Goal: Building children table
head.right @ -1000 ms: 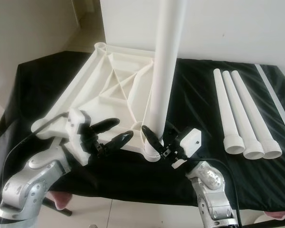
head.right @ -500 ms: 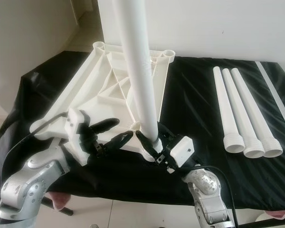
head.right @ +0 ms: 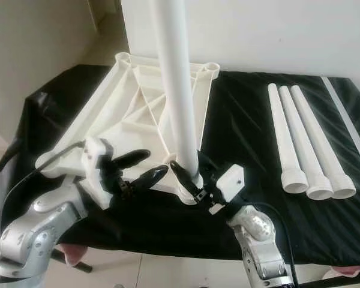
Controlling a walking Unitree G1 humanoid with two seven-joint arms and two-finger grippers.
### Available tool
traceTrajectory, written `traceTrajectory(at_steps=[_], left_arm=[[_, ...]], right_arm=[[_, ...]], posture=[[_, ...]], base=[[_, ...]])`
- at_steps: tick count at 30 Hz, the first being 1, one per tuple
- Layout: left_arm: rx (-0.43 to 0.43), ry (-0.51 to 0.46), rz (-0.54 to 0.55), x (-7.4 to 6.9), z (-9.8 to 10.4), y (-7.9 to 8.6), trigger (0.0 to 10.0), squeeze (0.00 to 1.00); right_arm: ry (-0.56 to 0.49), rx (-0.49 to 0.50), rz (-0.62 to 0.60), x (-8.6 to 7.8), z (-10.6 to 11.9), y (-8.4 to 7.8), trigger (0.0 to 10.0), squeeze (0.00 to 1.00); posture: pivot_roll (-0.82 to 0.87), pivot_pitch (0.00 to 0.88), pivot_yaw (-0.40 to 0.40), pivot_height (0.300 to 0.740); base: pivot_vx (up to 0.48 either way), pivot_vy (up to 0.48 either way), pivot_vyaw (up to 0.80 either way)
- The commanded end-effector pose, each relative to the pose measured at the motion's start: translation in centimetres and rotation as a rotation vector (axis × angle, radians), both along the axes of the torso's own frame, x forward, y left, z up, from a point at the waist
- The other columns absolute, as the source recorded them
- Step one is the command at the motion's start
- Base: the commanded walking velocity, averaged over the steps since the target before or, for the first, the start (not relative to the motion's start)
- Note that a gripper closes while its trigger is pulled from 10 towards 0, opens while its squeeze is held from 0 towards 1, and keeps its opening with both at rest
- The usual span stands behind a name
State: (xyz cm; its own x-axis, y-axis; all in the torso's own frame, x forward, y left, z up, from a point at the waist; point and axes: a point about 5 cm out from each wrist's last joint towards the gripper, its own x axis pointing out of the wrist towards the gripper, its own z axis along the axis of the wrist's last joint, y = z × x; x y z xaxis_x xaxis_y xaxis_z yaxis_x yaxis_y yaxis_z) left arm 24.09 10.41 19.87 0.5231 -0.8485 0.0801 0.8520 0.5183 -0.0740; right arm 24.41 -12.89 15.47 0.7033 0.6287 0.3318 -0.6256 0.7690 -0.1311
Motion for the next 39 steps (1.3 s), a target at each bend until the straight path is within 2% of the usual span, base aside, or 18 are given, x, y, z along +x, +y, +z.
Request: traceTrajectory(at_steps=[1, 7, 15, 17, 19, 20, 22, 23, 26, 29, 31, 39], left_arm=[[0.007, -0.003, 0.072, 0.1, 0.3, 0.3, 10.0, 0.00], [0.006, -0.003, 0.078, 0.1, 0.4, 0.3, 10.0, 0.00], [0.004, -0.002, 0.079, 0.1, 0.4, 0.3, 10.0, 0.00], [0.004, -0.003, 0.079, 0.1, 0.4, 0.3, 10.0, 0.00], [0.003, -0.004, 0.077, 0.1, 0.4, 0.3, 10.0, 0.00], [0.003, -0.004, 0.077, 0.1, 0.4, 0.3, 10.0, 0.00], [0.001, -0.003, 0.075, 0.1, 0.4, 0.2, 10.0, 0.00], [0.001, -0.003, 0.075, 0.1, 0.4, 0.2, 10.0, 0.00], [-0.001, -0.003, 0.072, 0.1, 0.4, 0.1, 10.0, 0.00], [-0.001, -0.003, 0.071, 0.1, 0.4, 0.1, 10.0, 0.00], [-0.001, -0.004, 0.069, 0.1, 0.4, 0.0, 10.0, 0.00], [-0.003, -0.005, 0.067, 0.0, 0.3, 0.0, 10.0, 0.00]], right_arm=[[0.313, -0.069, -0.038, -0.5, -5.5, -0.7, 10.0, 0.00], [0.359, -0.014, -0.066, -0.3, -5.8, -1.1, 10.0, 0.00], [0.335, -0.026, -0.114, -0.8, -6.0, -1.7, 10.0, 0.00], [0.321, -0.030, -0.161, -0.7, -6.1, -2.1, 10.0, 0.00], [0.302, -0.013, -0.260, -0.6, -6.2, -2.6, 10.0, 0.00], [0.302, -0.013, -0.260, -0.6, -6.2, -2.6, 10.0, 0.00], [0.289, 0.021, -0.381, -0.4, -6.3, -3.0, 10.0, 0.00], [0.289, 0.021, -0.381, -0.4, -6.3, -3.0, 10.0, 0.00], [0.283, 0.036, -0.485, -0.1, -6.4, -3.2, 10.0, 0.00], [0.282, 0.038, -0.515, 0.0, -6.4, -3.3, 10.0, 0.00], [0.263, 0.038, -0.592, 0.3, -6.3, -3.6, 10.0, 0.00], [0.231, 0.060, -0.665, 0.3, -6.1, -3.9, 10.0, 0.00]], posture=[[0.07, 0.141, 0.031, 0.740], [0.07, 0.140, 0.028, 0.740], [0.07, 0.138, 0.024, 0.740], [0.06, 0.136, 0.023, 0.740], [0.06, 0.135, 0.019, 0.740], [0.06, 0.135, 0.019, 0.740], [0.06, 0.132, 0.018, 0.740], [0.06, 0.132, 0.018, 0.740], [0.06, 0.127, 0.015, 0.740], [0.06, 0.127, 0.015, 0.740], [0.06, 0.123, 0.014, 0.740], [0.06, 0.115, 0.010, 0.740]], base=[[0.000, 0.000, 0.00], [0.000, 0.000, 0.00], [0.000, 0.000, 0.00], [0.000, 0.000, 0.00], [0.000, 0.000, 0.00], [0.000, 0.000, 0.00], [0.000, 0.000, 0.00], [0.000, 0.000, 0.00], [0.000, 0.000, 0.00], [0.000, 0.000, 0.00], [0.000, 0.000, 0.00], [0.000, 0.000, 0.00]])
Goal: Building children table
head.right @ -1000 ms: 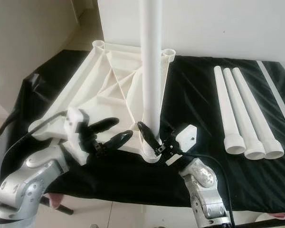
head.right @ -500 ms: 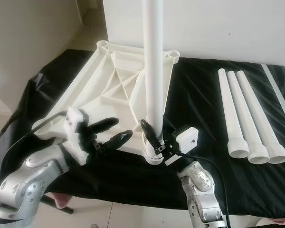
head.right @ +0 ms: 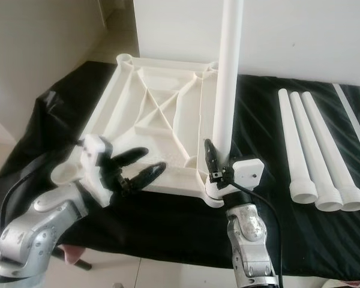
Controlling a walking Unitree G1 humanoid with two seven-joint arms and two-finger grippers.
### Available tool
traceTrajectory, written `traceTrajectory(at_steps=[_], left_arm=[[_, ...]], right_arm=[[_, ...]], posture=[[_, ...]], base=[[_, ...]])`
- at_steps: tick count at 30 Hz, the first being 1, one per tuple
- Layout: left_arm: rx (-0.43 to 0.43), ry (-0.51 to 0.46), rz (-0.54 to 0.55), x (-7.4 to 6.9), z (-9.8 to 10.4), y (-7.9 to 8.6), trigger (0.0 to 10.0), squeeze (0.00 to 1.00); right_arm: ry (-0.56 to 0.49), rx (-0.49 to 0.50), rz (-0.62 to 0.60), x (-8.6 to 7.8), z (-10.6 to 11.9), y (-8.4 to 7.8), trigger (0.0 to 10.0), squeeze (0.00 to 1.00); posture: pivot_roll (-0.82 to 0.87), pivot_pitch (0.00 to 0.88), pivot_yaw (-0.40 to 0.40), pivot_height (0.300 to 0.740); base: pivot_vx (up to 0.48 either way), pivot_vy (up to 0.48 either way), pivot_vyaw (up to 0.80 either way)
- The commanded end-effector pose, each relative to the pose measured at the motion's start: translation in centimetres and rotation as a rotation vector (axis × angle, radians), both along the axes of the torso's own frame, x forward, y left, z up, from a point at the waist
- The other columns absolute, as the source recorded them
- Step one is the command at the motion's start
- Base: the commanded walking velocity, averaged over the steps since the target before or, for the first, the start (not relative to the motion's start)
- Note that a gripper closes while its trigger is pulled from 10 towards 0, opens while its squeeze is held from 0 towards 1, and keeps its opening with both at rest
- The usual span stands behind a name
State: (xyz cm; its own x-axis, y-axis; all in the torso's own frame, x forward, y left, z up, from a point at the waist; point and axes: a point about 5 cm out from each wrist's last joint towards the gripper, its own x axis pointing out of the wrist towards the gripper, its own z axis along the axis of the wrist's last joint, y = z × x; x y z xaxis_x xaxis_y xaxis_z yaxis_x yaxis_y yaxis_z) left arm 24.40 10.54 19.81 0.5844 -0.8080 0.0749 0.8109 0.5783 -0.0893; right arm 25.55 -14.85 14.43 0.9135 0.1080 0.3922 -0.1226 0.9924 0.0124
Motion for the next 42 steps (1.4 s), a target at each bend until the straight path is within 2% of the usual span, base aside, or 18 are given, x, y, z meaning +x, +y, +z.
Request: traceTrajectory(at_steps=[1, 5, 10, 15, 21, 25, 30, 35, 36, 42], left_arm=[[0.001, -0.022, -0.006, -0.3, 0.4, -0.2, 10.0, 0.00], [-0.002, -0.024, -0.007, -0.3, 0.5, -0.2, 10.0, 0.00], [-0.003, -0.024, -0.006, -0.2, 0.5, -0.2, 10.0, 0.00], [-0.002, -0.021, -0.001, 0.0, 0.5, -0.2, 10.0, 0.00], [0.000, -0.021, -0.001, 0.1, 0.5, -0.1, 10.0, 0.00], [0.000, -0.023, 0.005, 0.3, 0.6, 0.0, 10.0, 0.00], [0.003, -0.023, 0.003, 0.3, 0.5, 0.0, 10.0, 0.00], [0.040, -0.023, -0.008, 0.8, 0.4, 0.6, 10.0, 0.00], [0.089, -0.042, -0.010, 1.3, 0.6, 1.5, 10.0, 0.00], [0.154, -0.094, 0.010, 2.4, 1.4, 3.1, 10.0, 0.00]], right_arm=[[0.229, -0.027, -0.092, -1.0, -4.9, -2.0, 10.0, 0.00], [0.199, -0.038, -0.088, -1.5, -4.7, -2.0, 10.0, 0.00], [0.166, -0.083, -0.060, -2.9, -4.6, -2.1, 10.0, 0.00], [0.122, -0.176, -0.076, -4.0, -4.0, -2.5, 10.0, 0.00], [0.103, -0.198, -0.073, -4.6, -3.9, -2.6, 10.0, 0.00], [0.112, -0.152, -0.064, -5.3, -3.9, -2.7, 10.0, 0.00], [0.110, -0.135, -0.069, -5.2, -3.7, -2.7, 10.0, 0.00], [0.052, -0.073, -0.084, -4.1, -1.6, -2.9, 10.0, 0.00], [0.000, -0.035, -0.107, -3.2, 0.2, -3.3, 10.0, 0.00], [-0.068, -0.012, -0.103, -2.1, 2.6, -3.5, 10.0, 0.00]], posture=[[0.06, 0.114, 0.008, 0.740], [0.06, 0.112, 0.009, 0.740], [0.05, 0.117, 0.013, 0.740], [0.04, 0.123, 0.017, 0.740], [0.04, 0.127, 0.018, 0.740], [0.03, 0.131, 0.027, 0.740], [0.03, 0.130, 0.030, 0.740], [0.02, 0.126, 0.032, 0.740], [0.02, 0.124, 0.026, 0.740], [0.03, 0.114, 0.010, 0.740]], base=[[0.000, 0.000, 0.00], [0.000, 0.000, 0.00], [0.000, 0.000, 0.00], [0.000, 0.000, 0.00], [0.000, 0.000, 0.00], [0.000, 0.000, 0.00], [0.000, 0.000, 0.00], [0.000, 0.000, 0.00], [0.000, 0.000, 0.00], [0.000, 0.000, 0.00]])
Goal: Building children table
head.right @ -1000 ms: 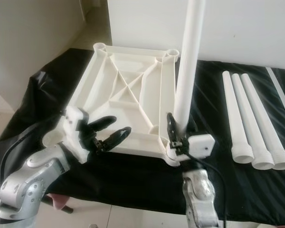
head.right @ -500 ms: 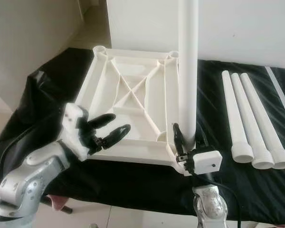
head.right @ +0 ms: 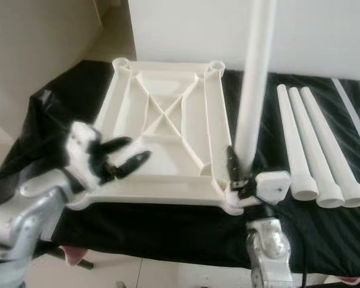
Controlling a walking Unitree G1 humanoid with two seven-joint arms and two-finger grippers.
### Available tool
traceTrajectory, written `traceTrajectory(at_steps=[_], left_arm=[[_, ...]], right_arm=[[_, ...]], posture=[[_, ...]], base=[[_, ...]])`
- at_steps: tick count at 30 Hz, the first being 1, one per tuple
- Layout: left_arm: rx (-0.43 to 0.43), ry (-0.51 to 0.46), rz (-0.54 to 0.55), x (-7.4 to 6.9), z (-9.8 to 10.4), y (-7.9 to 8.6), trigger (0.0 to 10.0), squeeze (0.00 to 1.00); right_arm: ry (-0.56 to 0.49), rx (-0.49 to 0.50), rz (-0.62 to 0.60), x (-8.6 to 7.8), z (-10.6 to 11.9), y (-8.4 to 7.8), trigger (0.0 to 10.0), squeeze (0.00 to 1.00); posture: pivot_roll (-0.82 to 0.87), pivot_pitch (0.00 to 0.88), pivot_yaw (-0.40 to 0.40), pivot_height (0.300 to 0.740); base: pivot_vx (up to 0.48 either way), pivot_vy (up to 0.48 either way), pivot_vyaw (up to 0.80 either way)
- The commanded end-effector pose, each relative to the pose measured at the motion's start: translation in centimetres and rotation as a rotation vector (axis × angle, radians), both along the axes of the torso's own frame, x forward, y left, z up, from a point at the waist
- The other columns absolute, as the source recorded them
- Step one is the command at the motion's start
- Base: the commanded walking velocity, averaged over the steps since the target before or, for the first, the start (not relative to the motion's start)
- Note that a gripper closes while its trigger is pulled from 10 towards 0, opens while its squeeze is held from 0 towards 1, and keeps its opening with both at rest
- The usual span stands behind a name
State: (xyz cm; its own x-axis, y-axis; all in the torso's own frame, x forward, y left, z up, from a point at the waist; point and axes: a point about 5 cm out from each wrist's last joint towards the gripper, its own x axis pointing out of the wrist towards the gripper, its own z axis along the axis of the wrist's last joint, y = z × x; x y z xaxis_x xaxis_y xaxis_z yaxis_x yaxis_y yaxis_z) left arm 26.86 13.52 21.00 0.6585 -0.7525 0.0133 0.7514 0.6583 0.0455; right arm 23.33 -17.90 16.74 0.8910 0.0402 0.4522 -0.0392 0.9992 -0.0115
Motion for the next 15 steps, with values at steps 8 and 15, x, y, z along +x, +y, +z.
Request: traceTrajectory(at_steps=[8, 15], left_arm=[[0.022, -0.079, -0.033, 2.0, 1.9, 1.6, 10.0, 0.00], [-0.019, -0.097, -0.035, 2.5, 2.6, 1.5, 10.0, 0.00]], right_arm=[[-0.045, -0.008, 0.026, 1.3, 2.3, -0.4, 10.0, 0.00], [-0.063, 0.000, 0.071, 2.1, 3.6, 0.1, 10.0, 0.00]], posture=[[0.02, 0.104, -0.004, 0.740], [0.02, 0.094, -0.009, 0.740]], base=[[0.000, 0.000, 0.00], [0.000, 0.000, 0.00]])
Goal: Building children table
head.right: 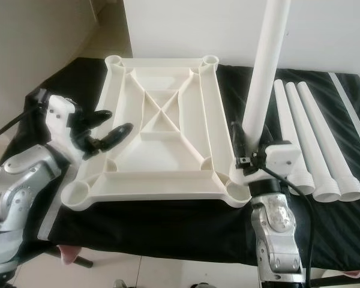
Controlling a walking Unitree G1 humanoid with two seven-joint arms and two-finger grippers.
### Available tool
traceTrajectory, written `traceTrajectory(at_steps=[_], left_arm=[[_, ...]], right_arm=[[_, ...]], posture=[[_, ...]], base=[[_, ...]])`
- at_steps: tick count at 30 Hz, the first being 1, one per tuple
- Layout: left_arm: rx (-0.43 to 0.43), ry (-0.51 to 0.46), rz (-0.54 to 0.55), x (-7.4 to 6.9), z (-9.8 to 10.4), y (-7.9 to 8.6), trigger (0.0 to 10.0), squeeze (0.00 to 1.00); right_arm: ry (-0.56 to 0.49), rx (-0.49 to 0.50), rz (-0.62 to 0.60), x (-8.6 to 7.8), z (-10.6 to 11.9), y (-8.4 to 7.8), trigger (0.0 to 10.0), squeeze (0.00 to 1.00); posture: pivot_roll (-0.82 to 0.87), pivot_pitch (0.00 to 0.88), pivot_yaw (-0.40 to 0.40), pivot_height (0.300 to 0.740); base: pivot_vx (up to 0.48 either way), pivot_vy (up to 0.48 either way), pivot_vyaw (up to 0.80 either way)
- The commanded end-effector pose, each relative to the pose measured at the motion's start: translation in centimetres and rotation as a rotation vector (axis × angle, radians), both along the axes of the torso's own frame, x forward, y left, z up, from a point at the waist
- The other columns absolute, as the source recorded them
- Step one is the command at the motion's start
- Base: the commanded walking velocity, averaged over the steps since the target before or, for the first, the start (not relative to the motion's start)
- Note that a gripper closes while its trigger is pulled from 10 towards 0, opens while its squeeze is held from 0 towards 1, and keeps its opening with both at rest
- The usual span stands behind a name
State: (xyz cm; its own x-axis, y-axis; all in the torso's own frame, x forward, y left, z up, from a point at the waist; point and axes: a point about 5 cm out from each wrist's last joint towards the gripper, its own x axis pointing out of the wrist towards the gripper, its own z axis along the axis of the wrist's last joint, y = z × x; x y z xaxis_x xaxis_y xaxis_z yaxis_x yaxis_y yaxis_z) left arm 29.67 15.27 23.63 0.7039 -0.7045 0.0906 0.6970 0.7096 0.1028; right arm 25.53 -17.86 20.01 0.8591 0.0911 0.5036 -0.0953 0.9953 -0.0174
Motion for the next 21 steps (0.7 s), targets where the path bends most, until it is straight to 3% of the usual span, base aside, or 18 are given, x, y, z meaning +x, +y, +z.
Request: traceTrajectory(at_steps=[1, 8, 13, 21], left_arm=[[0.004, -0.003, -0.104, -0.3, 0.0, -0.3, 10.0, 0.00], [-0.087, -0.039, -0.094, 1.7, 1.9, -0.8, 10.0, 0.00], [-0.079, -0.055, -0.071, 2.6, 2.2, -1.0, 10.0, 0.00], [0.058, -0.031, 0.076, 6.5, 1.8, -1.9, 10.0, 0.00]], right_arm=[[-0.004, 0.002, 0.014, -0.1, 0.3, 0.0, 10.0, 0.00], [0.038, -0.044, 0.107, 1.7, 0.8, 0.9, 10.0, 0.00], [0.042, -0.056, 0.134, 2.4, 1.0, 1.2, 10.0, 0.00], [0.057, -0.080, 0.228, 2.8, 1.3, 2.5, 10.0, 0.00]], posture=[[0.02, 0.094, -0.009, 0.740], [0.02, 0.078, -0.010, 0.740], [0.02, 0.072, -0.006, 0.740], [0.01, 0.057, 0.000, 0.740]], base=[[0.000, 0.000, 0.00], [0.000, 0.000, 0.00], [0.000, 0.000, 0.00], [0.000, 0.000, 0.00]])
